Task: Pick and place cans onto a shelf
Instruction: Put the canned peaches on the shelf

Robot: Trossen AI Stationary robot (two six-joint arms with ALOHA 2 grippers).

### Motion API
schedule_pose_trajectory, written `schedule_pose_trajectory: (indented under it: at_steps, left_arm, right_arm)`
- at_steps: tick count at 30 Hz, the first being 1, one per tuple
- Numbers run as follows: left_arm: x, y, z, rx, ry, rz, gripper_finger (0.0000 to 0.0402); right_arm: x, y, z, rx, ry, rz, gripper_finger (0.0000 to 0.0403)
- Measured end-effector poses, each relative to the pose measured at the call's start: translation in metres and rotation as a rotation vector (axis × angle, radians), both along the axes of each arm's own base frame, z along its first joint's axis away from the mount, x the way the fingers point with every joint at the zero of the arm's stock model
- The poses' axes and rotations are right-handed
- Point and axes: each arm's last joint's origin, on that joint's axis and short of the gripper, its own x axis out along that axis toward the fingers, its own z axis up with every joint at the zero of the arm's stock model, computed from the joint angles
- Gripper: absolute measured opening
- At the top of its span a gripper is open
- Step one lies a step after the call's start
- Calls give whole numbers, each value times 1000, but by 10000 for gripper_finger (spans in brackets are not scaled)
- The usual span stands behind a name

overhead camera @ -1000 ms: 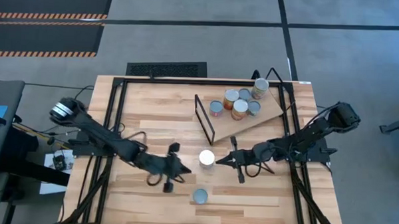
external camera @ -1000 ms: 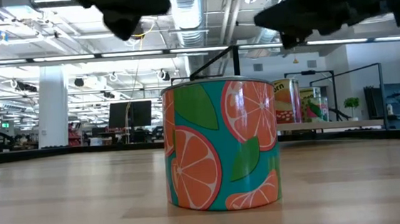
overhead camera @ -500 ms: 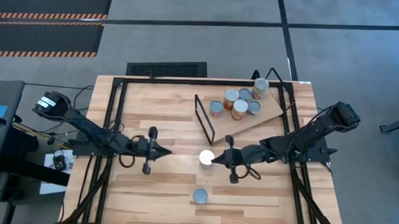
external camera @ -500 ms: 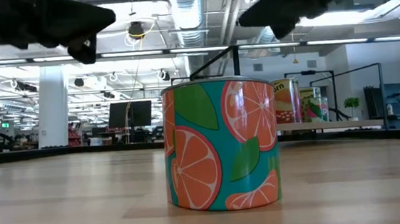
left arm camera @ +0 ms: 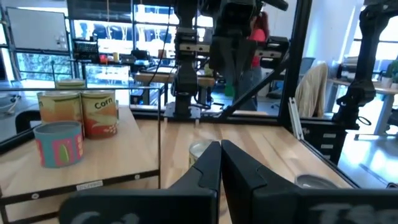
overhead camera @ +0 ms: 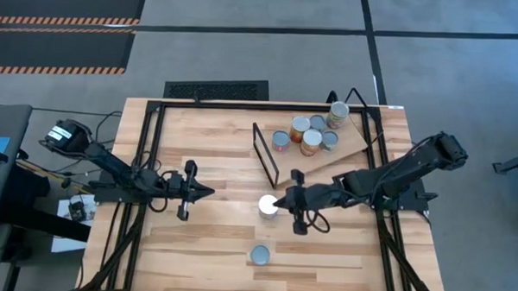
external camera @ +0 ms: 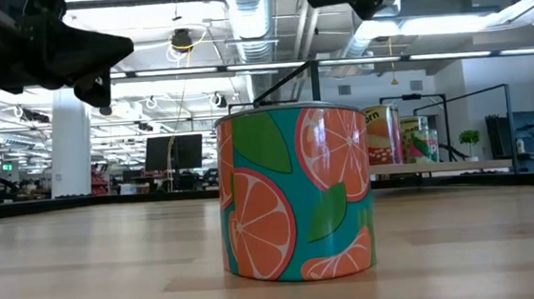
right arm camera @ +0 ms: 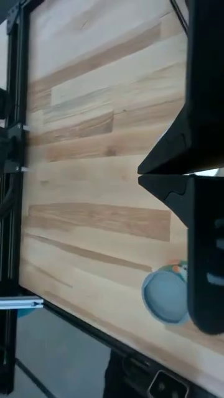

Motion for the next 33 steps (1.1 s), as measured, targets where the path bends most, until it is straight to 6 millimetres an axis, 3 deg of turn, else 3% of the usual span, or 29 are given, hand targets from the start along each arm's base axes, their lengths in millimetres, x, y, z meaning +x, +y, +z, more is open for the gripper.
schedule_pose_trajectory:
  at_steps: [9, 19, 25, 33]
  left_arm:
    - [0, 0, -1, 1, 6, 0, 0]
    - [0, 0, -2, 6, 23, 1, 0]
    - [0, 0, -2, 6, 24, 1, 0]
    - [0, 0, -3, 8, 28, 1, 0]
  right_arm:
    - [11, 0, 3, 41, 85, -55, 91]
    - [56, 24, -24, -96, 415, -17, 146]
    - [72, 34, -38, -163, 566, -8, 141]
    - [84, 33, -51, -218, 634, -12, 85]
